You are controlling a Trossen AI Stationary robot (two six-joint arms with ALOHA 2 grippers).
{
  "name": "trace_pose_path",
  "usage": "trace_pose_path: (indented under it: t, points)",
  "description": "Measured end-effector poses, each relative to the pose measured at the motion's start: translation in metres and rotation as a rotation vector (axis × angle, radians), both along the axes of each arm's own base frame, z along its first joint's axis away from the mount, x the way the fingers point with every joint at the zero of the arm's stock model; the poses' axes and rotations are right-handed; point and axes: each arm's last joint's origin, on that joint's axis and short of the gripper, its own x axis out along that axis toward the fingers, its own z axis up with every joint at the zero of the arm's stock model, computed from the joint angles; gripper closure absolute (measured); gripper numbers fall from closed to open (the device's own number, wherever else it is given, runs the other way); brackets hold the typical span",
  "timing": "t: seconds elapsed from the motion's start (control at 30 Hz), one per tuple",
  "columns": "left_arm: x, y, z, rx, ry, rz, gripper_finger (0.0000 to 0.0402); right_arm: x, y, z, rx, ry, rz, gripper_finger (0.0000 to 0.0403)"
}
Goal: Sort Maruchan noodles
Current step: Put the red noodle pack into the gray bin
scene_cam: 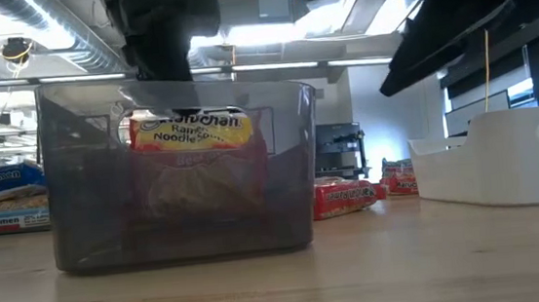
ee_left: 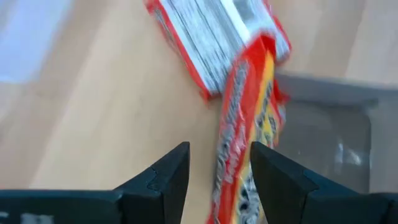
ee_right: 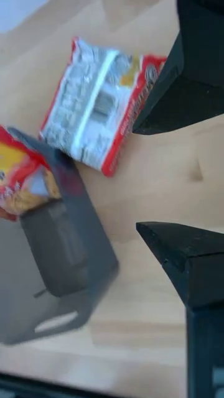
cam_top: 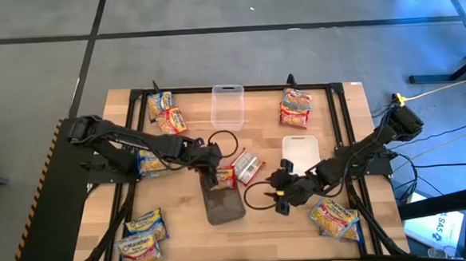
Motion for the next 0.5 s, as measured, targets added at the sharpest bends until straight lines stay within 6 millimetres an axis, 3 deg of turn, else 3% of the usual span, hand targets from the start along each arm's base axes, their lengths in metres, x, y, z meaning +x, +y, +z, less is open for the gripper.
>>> trace_pose_path:
  t: [0.23,0.5]
  points:
    - [-0.005,-0.003,0.017,0.09,-0.108,0.037,0.0239,0.008,-0.016,0.001,-0.054,-0.012,-0.04,0.0188]
    - [0.01,-0.042,0.021,0.14,-0.297,-0.1,0.0239,0.039,-0.052,-0.016,-0.083,-0.005,-0.044,0.0195]
